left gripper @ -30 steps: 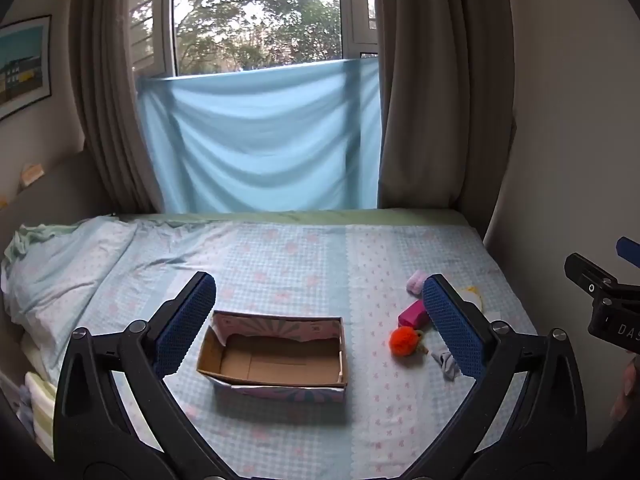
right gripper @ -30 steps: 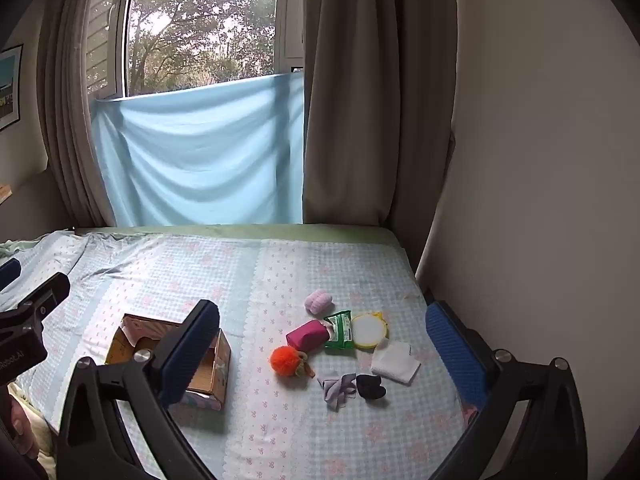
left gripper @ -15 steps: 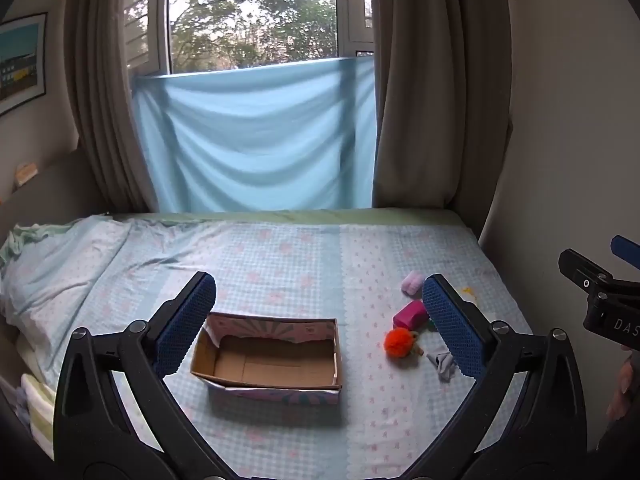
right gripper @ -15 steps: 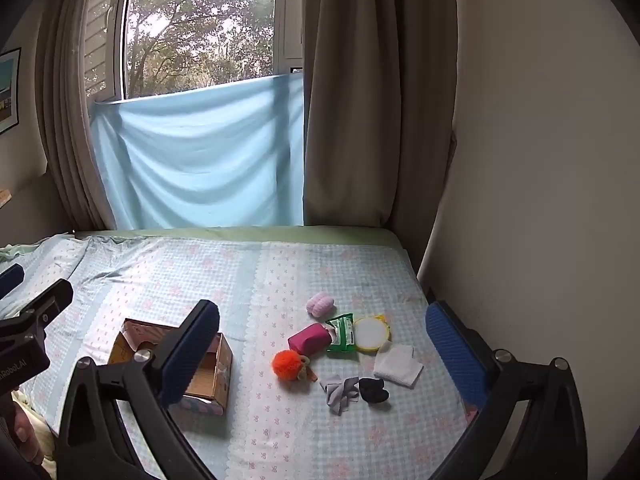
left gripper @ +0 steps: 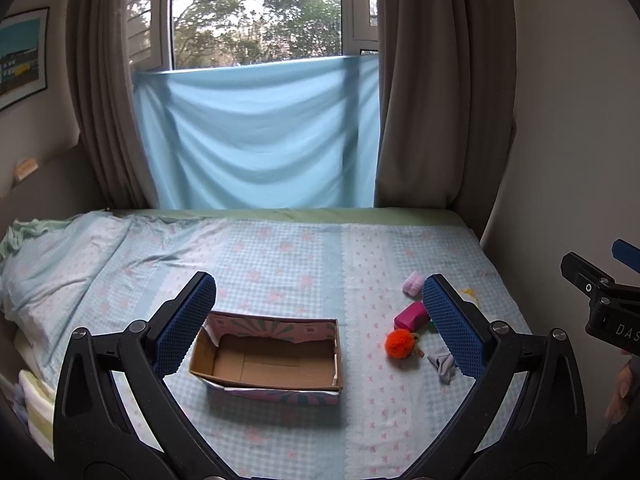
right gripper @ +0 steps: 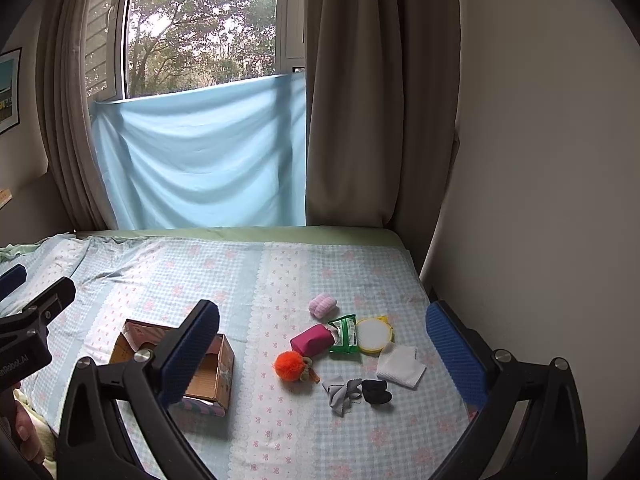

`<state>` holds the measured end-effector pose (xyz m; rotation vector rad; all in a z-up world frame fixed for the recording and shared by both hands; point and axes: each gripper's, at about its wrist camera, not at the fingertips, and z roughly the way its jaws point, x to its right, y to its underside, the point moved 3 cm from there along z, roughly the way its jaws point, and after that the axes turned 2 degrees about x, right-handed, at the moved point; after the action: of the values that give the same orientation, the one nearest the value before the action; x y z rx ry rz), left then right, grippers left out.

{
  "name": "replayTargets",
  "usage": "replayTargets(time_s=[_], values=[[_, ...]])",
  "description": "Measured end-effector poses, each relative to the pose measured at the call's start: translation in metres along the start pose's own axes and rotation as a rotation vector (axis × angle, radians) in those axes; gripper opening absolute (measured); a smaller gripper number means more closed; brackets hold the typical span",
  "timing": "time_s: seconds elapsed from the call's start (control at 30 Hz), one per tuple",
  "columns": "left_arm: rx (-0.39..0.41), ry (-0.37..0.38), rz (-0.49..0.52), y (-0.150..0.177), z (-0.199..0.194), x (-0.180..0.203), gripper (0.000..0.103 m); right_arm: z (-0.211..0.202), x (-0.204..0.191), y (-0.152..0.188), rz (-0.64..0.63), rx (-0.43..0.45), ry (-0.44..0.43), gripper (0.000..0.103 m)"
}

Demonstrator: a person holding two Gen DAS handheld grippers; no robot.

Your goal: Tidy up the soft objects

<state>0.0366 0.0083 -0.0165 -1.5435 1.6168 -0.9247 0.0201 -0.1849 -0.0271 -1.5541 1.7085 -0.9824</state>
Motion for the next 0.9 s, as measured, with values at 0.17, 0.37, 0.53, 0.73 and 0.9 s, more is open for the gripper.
replayTargets(time_s=[0.17, 0.37, 0.53, 0.73, 0.9], values=[[-0.001, -0.004, 0.000, 0.0000, 0.0017, 0.0002, 0.102, 0.0007, -0.0017, 0.0001, -0.004, -0.001, 0.000, 0.103], [-0.004, -0.005, 0.000, 0.0002, 0.0029, -0.0017, 0.102, 0.0021, -0.0030, 0.0000, -0.005, -0.002, 0.001, 0.103], [-0.003, -0.006, 0.001, 0.0002, 0.0028, -0.0021, 0.102, 0.0024, -0.0028, -0.0004, -0.002, -0.002, -0.001, 0.103], [-0.001, -0.007, 0.005, 0.0010, 0.0036, -0.0020, 0.102, 0.0033, -0.0066, -0.0007, -0.005, -0.008, 0.007, 0.103], [-0.001, 0.001, 0.003, 0.0022, 0.0037, -0.0018, 0.102, 0.0019, -0.0069, -0.0002, -0.004, -0.008, 0.015, 0.103]])
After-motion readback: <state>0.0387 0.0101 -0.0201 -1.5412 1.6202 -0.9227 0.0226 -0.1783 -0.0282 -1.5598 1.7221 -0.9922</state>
